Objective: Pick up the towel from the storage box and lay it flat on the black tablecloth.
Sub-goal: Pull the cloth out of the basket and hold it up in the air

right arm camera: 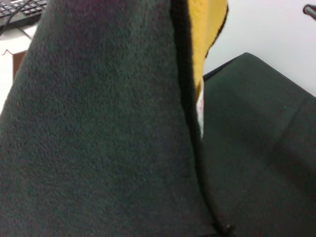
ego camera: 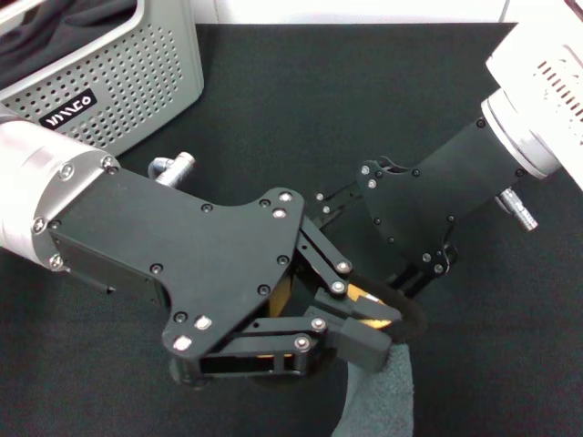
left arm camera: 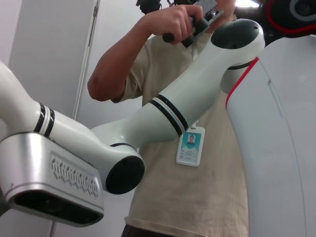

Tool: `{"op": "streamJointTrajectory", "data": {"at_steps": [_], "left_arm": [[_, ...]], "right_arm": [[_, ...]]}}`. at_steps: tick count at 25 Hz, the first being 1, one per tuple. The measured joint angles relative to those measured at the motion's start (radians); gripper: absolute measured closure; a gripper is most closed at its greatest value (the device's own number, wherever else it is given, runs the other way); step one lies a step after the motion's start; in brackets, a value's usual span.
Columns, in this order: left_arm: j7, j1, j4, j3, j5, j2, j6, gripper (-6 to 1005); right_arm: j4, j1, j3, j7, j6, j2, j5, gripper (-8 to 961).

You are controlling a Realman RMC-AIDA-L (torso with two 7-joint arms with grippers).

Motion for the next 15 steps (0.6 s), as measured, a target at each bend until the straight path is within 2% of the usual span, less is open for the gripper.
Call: {"op": "streamJointTrajectory", "data": {"at_steps": [5, 15], "left_arm": [[0.000, 0.003, 0.009, 0.000, -0.004, 0.001, 0.000, 957], [-0.003, 0.009, 0.010, -0.002, -0.007, -0.004, 0.000, 956]], "right_arm": [[-0.008, -0.029, 0.000, -0.001, 0.028, 0.001, 0.000, 262], [-0.054, -0.100, 0.006, -0.037, 0.086, 0.001, 0.011, 336]]}}
